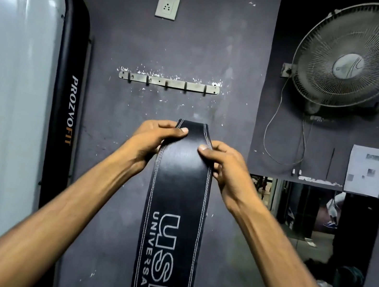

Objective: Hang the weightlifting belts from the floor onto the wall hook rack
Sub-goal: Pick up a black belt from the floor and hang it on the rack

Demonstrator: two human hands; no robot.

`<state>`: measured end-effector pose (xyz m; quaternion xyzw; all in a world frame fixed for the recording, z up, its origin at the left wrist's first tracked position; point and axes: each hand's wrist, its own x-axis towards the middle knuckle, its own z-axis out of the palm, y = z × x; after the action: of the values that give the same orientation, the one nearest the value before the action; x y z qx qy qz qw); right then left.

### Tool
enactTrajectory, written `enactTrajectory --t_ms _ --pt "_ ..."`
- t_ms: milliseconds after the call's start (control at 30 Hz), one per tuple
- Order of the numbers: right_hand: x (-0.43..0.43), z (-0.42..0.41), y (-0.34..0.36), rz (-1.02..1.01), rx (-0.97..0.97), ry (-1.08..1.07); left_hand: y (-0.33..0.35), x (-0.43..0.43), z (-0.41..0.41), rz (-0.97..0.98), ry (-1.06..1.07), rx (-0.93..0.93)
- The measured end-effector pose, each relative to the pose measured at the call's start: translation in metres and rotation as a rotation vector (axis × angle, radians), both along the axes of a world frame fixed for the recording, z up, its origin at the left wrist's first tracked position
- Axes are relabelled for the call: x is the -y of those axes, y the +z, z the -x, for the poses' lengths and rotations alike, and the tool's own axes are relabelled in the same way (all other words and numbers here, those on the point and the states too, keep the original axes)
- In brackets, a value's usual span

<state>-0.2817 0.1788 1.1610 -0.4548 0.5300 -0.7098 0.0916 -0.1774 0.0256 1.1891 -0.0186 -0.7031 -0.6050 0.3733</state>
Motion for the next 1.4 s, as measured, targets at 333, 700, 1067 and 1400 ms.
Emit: enactTrajectory --t_ms 333,700,1067,1400 --pt "0.02 0.033 0.02 -0.131 0.205 -0.054 -0.047 -0.009 0.017 0.076 0.044 0.025" --pt "0.056 0.004 -0.023 -0.051 -0.051 -0.078 -0.008 0.054 0.052 -0.195 0.015 0.15" --pt "0.119 0.026 0.025 -0.036 0.114 -0.214 -0.038 0.102 0.047 0.165 -0.085 0.079" --pt "0.167 0.072 0.02 0.101 0.064 -0.378 -0.038 0.149 0.077 0.546 0.14 0.281"
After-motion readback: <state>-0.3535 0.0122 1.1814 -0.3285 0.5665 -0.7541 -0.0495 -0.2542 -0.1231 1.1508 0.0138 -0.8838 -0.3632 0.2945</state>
